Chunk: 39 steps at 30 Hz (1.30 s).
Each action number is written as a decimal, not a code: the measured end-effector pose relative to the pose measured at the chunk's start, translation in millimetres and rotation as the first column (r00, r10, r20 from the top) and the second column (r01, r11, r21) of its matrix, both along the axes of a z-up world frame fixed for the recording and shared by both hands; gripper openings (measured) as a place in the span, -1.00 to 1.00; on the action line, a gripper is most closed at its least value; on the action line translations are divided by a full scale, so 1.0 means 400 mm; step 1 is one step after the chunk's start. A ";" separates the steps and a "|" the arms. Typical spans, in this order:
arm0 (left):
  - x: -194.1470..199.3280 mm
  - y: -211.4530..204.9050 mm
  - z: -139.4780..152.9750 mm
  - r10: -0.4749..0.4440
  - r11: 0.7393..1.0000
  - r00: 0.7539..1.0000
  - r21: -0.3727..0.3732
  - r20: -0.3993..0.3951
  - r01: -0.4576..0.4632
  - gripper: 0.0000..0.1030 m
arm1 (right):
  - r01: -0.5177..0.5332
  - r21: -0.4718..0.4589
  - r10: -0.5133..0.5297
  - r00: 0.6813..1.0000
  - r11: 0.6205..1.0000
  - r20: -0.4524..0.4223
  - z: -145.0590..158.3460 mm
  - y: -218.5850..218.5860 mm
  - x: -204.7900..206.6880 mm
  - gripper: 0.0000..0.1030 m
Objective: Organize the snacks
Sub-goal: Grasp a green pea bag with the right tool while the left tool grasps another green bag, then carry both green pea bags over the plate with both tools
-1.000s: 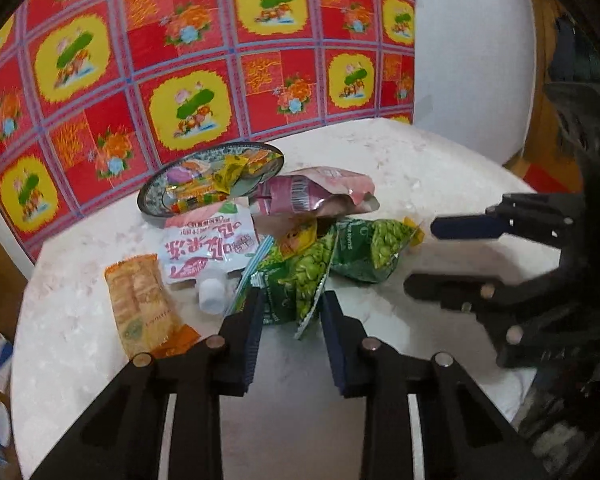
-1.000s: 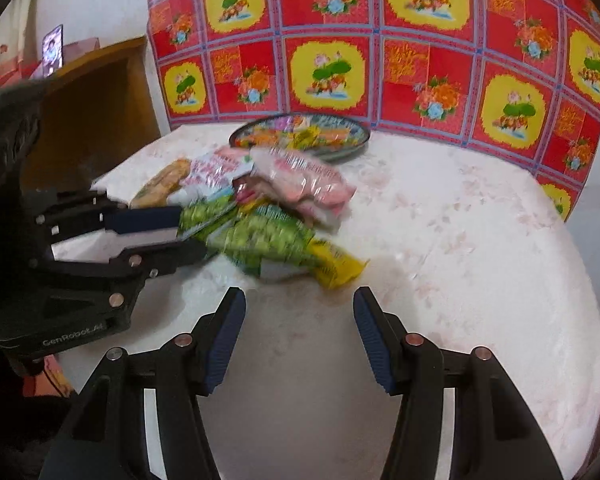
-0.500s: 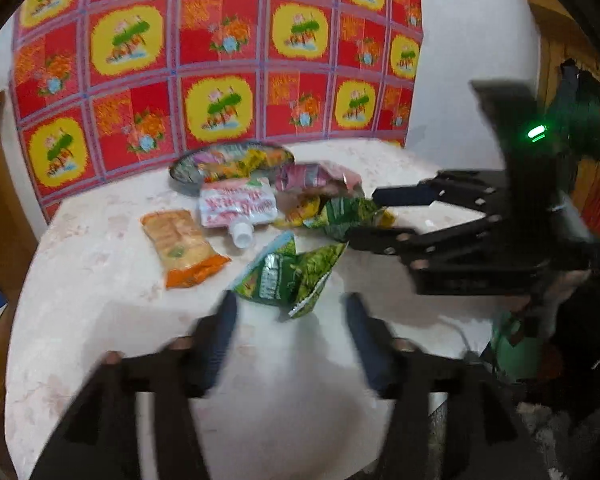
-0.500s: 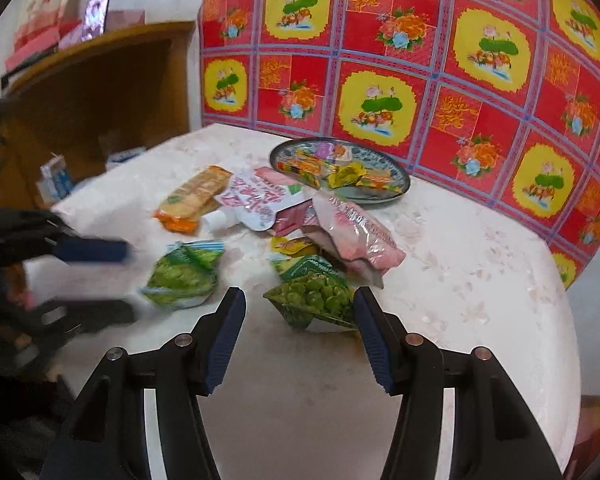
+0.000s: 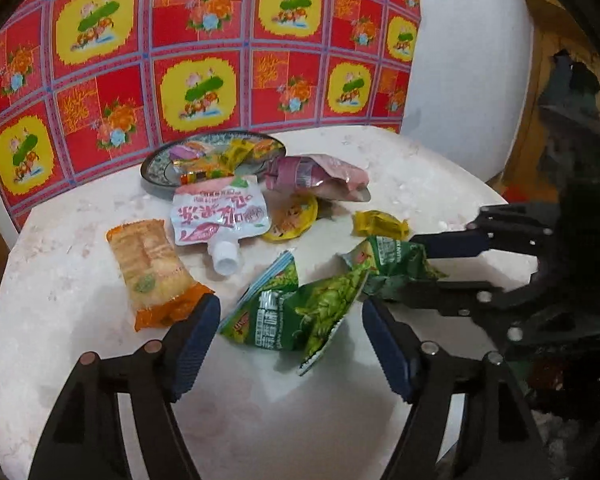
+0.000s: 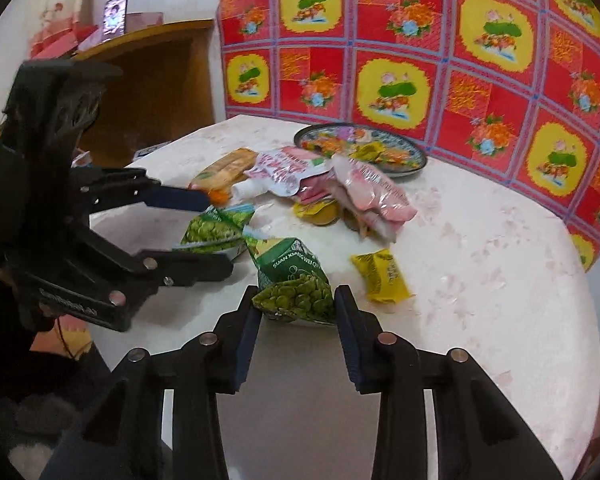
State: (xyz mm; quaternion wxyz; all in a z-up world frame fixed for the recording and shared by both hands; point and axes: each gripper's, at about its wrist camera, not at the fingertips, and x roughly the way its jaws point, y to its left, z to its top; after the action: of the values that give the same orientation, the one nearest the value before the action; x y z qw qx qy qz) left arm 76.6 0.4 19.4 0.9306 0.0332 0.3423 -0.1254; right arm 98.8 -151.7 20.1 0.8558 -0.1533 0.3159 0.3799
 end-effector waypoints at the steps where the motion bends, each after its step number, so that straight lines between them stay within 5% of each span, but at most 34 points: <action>1: 0.000 0.000 -0.005 0.001 1.000 1.000 0.002 -0.007 -0.001 0.33 | 0.004 -0.006 -0.004 1.000 1.000 -0.004 -0.005 0.004 0.007 -0.26; 2: 0.000 -0.001 -0.012 0.007 1.000 1.000 0.009 -0.017 -0.007 0.09 | 0.008 -0.006 -0.009 1.000 1.000 -0.006 -0.008 0.008 0.012 -0.26; 5: -0.016 -0.006 -0.016 0.014 1.000 1.000 0.027 0.001 -0.014 -0.02 | 0.007 -0.010 -0.007 1.000 1.000 -0.004 -0.004 0.022 0.019 -0.27; 15: -0.078 0.043 0.037 0.049 0.998 0.998 -0.042 0.033 -0.048 -0.10 | 0.034 0.035 -0.035 0.999 0.999 0.011 0.055 0.001 0.018 -0.31; 23: -0.093 0.108 0.142 0.118 0.993 0.985 -0.037 0.125 -0.114 -0.12 | 0.005 0.066 -0.014 0.991 0.998 0.134 0.166 -0.002 0.019 -0.31; 31: -0.010 0.149 0.227 0.119 0.992 0.977 0.022 0.175 -0.125 -0.11 | 0.013 0.021 -0.017 0.983 1.000 0.181 0.222 0.044 0.101 -0.31; 39: 0.153 0.182 0.247 0.092 0.996 0.988 -0.016 0.127 -0.091 -0.11 | 0.011 0.057 -0.019 0.990 0.998 0.143 0.235 0.075 0.249 -0.31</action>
State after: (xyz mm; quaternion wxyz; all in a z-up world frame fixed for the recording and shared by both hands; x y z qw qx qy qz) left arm 137.9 73.3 118.2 0.9555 0.0206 0.2828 -0.0818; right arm 198.5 -121.5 114.2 0.8830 -0.1538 0.2442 0.3703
